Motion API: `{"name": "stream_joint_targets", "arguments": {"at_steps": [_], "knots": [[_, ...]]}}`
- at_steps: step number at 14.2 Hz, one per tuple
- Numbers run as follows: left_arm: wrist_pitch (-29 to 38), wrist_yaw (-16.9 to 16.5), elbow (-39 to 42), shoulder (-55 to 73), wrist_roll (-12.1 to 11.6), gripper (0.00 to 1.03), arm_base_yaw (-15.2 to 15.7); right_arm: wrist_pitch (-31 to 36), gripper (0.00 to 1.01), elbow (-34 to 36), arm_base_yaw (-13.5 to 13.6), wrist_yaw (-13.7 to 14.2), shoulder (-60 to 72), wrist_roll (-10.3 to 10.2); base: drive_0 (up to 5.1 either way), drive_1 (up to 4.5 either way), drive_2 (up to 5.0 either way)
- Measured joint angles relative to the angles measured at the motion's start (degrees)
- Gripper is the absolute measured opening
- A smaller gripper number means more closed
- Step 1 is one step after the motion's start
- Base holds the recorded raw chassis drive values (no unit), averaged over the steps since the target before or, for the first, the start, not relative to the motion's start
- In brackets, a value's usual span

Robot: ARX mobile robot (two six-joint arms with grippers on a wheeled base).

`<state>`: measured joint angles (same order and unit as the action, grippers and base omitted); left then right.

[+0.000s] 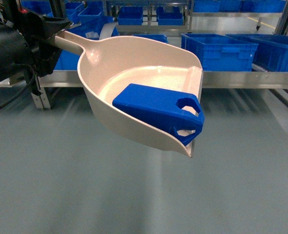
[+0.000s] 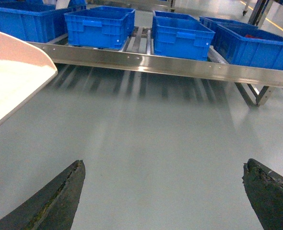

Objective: Place part in tray to right shelf

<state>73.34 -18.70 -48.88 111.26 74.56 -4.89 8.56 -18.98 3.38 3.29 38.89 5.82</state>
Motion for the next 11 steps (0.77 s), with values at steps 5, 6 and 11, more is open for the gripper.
{"name": "stream_joint_targets", "arguments": {"at_steps": [5, 6, 11], "knots": [[0.0, 0.0, 0.0, 0.0, -0.02, 0.14, 0.0, 0.04, 0.98, 0.0, 0.02, 0.02, 0.0, -0.17, 0.0, 0.0, 0.0], [-0.02, 0.0, 0.0, 0.0, 0.02, 0.14, 0.0, 0.02, 0.98, 0.0, 0.0, 0.02, 0.0, -0.2, 0.0, 0.0, 0.0], [-0.07, 0.0, 0.04, 0.0, -0.02, 0.14, 0.0, 0.02, 0.98, 0.0, 0.0, 0.04, 0.0, -0.2, 0.0, 0.0, 0.0]]}}
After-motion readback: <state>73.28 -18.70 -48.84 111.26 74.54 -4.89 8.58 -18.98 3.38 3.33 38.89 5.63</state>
